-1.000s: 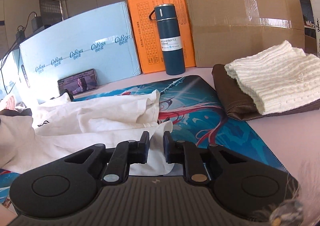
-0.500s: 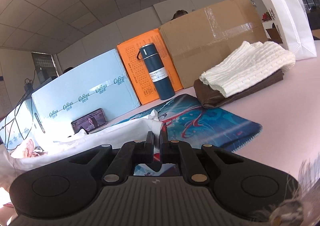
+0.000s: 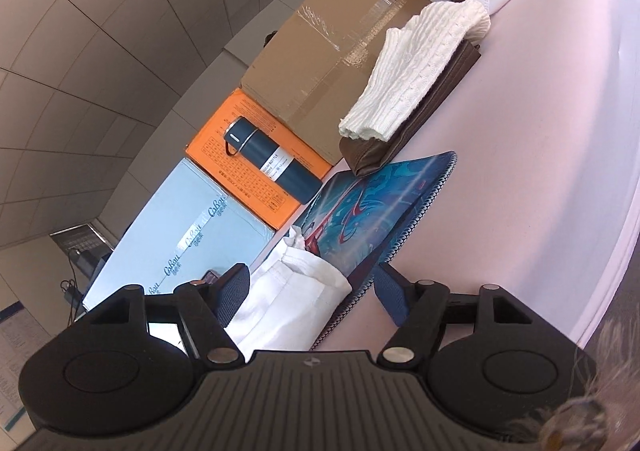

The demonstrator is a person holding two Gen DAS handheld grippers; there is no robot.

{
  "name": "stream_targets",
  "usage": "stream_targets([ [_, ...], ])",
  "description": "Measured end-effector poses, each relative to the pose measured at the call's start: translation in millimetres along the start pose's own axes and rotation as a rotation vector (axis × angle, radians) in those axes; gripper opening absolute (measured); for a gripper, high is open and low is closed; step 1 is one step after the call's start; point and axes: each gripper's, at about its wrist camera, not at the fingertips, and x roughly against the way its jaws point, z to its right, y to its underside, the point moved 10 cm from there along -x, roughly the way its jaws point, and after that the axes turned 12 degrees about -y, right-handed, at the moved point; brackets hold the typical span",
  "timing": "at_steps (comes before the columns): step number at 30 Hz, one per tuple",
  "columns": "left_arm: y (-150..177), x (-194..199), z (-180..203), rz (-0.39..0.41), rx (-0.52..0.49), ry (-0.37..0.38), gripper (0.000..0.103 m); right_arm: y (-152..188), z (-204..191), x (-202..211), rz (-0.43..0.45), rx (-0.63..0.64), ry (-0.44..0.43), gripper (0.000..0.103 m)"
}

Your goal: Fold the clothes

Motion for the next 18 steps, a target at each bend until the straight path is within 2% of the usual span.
stream_targets([
  [2,-15.7,-6.7,-45.5,0.039,0.052,-0.307,0.072,3.3,-2.6,-3.6,-0.015,0.011,0.039,0.066],
  [4,-16.3,-14.9,-79.2,0.014,0.09,-0.494,0.071,6.7,-5.3,-7.1,-0.031,0.022,0.077,0.063],
  [7,-6.9,-35.2,-88.4,-0.059,0.1,-0.486,0.069,13.0,-10.0,-14.7,-0.057,0.102,0.152,0.051],
  [8,-3.2,-42.5,-88.5,-0.081,0.097,-0.476,0.064,15.2,-11.3,-17.1,-0.063,0.126,0.172,0.045],
  [9,2.0,-46.9,-87.6,-0.106,0.081,-0.463,0.038,16.5,-11.6,-18.3,-0.063,0.148,0.189,0.043],
  [10,8.3,-51.5,-85.2,-0.134,0.064,-0.452,0.026,17.6,-11.8,-19.2,-0.062,0.168,0.205,0.041],
  [11,11.2,-54.2,-83.4,-0.138,0.05,-0.447,0.017,18.6,-12.0,-20.1,-0.06,0.189,0.221,0.034],
  [12,12.0,-53.5,-80.8,-0.133,0.033,-0.445,0.015,19.7,-12.3,-21.0,-0.059,0.21,0.237,0.028],
  [13,11.6,-50.8,-78.4,-0.125,0.023,-0.446,0.015,20.7,-11.6,-21.0,-0.06,0.222,0.251,0.011],
  [15,12.8,-38.4,-77.9,-0.119,0.045,-0.452,0.014,20.7,-9.9,-18.9,-0.055,0.218,0.251,0.005],
  [18,16.6,-15.6,-76.0,-0.111,0.086,-0.466,0.014,19.1,-10.3,-14.5,-0.043,0.214,0.245,0.004],
])
